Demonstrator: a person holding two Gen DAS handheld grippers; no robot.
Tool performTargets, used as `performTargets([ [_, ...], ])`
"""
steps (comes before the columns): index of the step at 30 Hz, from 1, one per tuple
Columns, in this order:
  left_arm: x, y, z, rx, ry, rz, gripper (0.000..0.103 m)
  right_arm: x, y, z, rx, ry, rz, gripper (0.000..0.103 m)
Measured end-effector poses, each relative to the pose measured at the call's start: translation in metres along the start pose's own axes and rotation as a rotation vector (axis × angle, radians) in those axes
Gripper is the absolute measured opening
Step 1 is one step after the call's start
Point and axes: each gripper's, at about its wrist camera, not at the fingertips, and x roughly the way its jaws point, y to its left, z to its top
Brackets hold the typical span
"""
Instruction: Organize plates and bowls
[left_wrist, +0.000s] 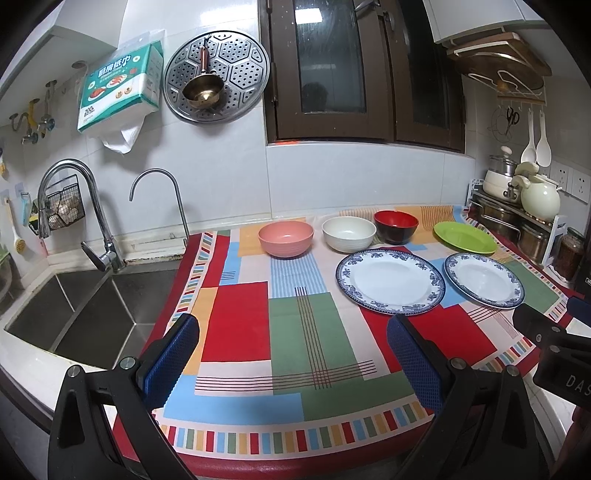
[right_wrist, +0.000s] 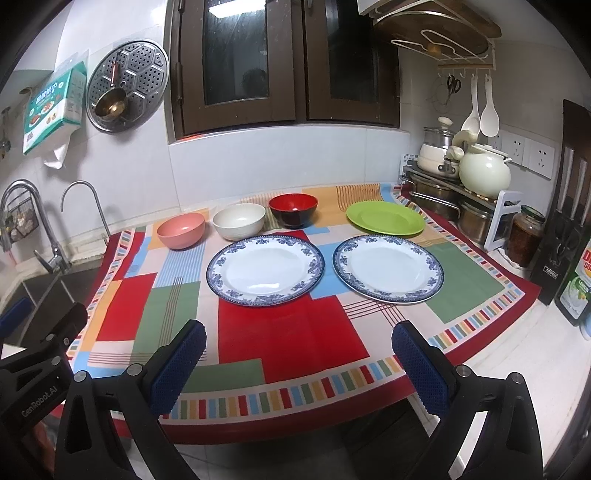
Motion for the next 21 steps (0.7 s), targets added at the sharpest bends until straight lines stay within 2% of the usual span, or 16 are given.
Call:
performTargets([
  [14,0.034,0.012,0.001,0.029,0.025,-0.034,0.103,0.026,0.016,0.001,0.024,0.035,0.004,0.102],
  [21,0.07,-0.007,0.021,0.02,0.011,0.018,0.103,0.069,0.011,0.026,-0.027,0.02,0.042,0.097],
])
